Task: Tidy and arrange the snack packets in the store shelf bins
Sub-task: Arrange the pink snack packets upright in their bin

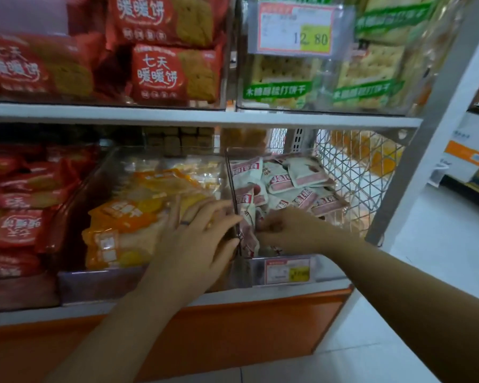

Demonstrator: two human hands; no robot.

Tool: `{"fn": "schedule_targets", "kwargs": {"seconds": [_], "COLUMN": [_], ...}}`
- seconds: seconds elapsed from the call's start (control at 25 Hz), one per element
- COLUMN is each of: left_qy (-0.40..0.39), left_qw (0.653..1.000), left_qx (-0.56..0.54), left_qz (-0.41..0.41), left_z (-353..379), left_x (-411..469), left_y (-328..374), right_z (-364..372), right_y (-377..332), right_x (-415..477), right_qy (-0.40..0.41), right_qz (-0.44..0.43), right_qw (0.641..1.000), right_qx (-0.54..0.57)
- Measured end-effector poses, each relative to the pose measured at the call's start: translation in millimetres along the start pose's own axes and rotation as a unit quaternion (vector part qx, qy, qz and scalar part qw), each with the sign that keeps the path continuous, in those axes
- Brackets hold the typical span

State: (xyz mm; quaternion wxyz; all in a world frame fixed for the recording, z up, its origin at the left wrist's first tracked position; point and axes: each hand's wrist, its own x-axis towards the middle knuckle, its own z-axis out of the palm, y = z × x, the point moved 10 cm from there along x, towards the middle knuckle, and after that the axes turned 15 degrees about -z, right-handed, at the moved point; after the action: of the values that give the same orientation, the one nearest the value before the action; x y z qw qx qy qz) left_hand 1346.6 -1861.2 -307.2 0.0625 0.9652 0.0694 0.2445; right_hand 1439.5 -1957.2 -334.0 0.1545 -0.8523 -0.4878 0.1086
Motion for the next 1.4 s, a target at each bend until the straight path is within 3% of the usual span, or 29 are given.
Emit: {"fn": "schedule_targets", "kwargs": {"seconds": [0.16, 0.24, 0.4, 0.56, 0.64, 0.8, 0.92, 1.08, 1.2, 1.28, 1.4], "left_qy": [-0.02, -0.024, -0.035, -0.052, -0.115, -0.272, -0.297, -0.326, -0.34, -0.337, -0.333], "left_qw": [0.999, 0.998, 0.996, 0.993, 0.987, 0.95, 0.931, 0.91, 0.901, 0.902, 0.917], "left_qx": [-0.031, -0.029, -0.025, -0.023, -0.006, 0.075, 0.133, 0.199, 0.22, 0.218, 0.155], "left_qz": [0.029, 0.042, 0.078, 0.107, 0.116, 0.134, 0.165, 0.163, 0.156, 0.16, 0.159], "left_z": [14, 16, 21, 21, 23, 54, 74, 94, 95, 89, 68], "left_x": [3, 6, 11, 25, 42, 72, 79, 77, 77, 79, 76], "left_y": [17, 21, 32, 48, 64, 92, 101, 89, 86, 83, 76], "right_z": [-20, -25, -1, 3, -6, -56, -84, -65, -81, -74, -8], "right_y": [29, 53, 74, 70, 70, 75, 95, 99, 70, 44, 30], "right_x": [6, -5, -25, -20, -19, -38, -62, -69, -63, -47, -25], "right_qy": [0.087, 0.07, -0.001, 0.034, 0.047, 0.095, 0.141, 0.075, 0.147, 0.169, -0.032], "right_qz": [0.046, 0.081, 0.127, 0.103, 0.095, 0.098, 0.151, 0.176, 0.11, -0.008, -0.101], "right_qw": [0.995, 0.994, 0.99, 0.99, 0.989, 0.99, 0.977, 0.962, 0.946, 0.972, 0.994], "right_qx": [0.026, -0.018, 0.056, 0.09, 0.104, 0.019, -0.061, -0.192, -0.267, -0.161, 0.036]}}
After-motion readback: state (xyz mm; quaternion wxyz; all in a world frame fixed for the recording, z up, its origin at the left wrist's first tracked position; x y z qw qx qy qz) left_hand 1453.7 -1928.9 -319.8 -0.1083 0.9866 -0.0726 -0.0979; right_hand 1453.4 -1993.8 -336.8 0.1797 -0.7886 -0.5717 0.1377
